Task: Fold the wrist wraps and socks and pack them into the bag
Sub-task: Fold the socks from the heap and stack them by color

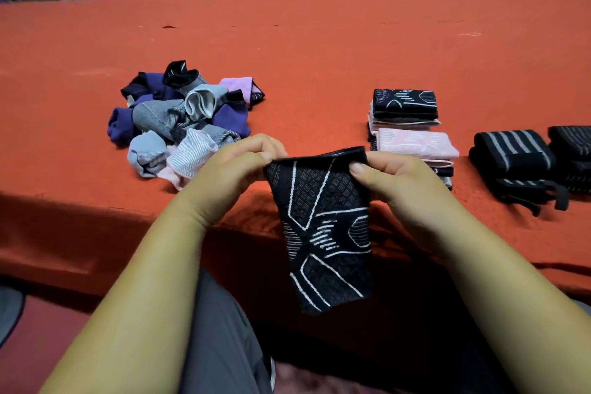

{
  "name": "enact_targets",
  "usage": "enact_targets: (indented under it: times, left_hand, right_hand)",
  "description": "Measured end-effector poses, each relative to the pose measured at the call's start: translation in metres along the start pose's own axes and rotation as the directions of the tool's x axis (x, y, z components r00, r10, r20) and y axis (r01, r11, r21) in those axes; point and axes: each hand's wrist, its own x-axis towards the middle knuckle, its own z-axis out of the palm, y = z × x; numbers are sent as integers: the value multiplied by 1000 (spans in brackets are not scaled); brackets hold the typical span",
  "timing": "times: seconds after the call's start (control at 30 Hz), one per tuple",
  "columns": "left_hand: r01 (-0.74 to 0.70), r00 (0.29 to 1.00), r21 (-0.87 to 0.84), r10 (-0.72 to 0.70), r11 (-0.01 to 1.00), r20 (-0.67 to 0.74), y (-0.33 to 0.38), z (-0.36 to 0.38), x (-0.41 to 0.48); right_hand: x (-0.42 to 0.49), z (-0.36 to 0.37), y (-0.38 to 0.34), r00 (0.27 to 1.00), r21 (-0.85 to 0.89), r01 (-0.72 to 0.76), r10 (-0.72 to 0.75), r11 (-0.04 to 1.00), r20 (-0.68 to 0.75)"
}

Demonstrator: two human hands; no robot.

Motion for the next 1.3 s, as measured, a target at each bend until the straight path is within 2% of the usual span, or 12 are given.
enact_targets:
  times: [0.17,0.3,0.43,0.47,0.53,0.6,0.67,0.73,0.87,1.07,1.2,1.3]
  left_hand:
    - [2,994,-99,-12,995,-104,0,8,1]
    - [3,977,-74,-19,997,-214,-5,12,4]
    - [23,937,-153,-75,988,-341,-1,26,10]
    - [49,937,-200,-115,978,-330,-1,29,9]
    - [161,960,-239,-208,958,-187,-3,32,4]
    - [268,959,-134,-277,954,-56,-8,30,1]
    - [294,950,-97,-302,951,-84,-12,28,1]
    - [269,946,-157,-292,950,-142,-13,28,4]
    - [220,946,-206,-260,954,-193,-11,30,6]
    - [314,943,-97,-322,945,-89,-13,25,0]
    - [296,938,-164,-319,941,-135,-15,22,2]
    - [308,929,-213,-341,927,-140,-15,20,4]
  right_hand:
    - [1,3,3,999,5,-2,2,1000,-34]
    - [0,3,2,996,50,-20,24,999,-86]
    - [-2,6,-2,993,-61,-10,3,998,-118]
    - [-1,7,-1,990,-93,2,-15,996,-143]
    - [0,7,0,984,-60,-6,-5,998,-177]
    - [0,6,1,984,-45,-3,-5,999,-177]
    - [0,5,0,988,-22,-2,-1,1000,-152]
    - [1,3,0,992,6,-75,75,997,-99]
    - [4,3,6,994,-173,-109,103,979,-43]
    - [6,2,12,994,-127,-97,88,987,-70]
    - [6,-1,13,995,-213,-92,82,973,-54]
    - [6,0,11,995,-158,-94,87,983,-49]
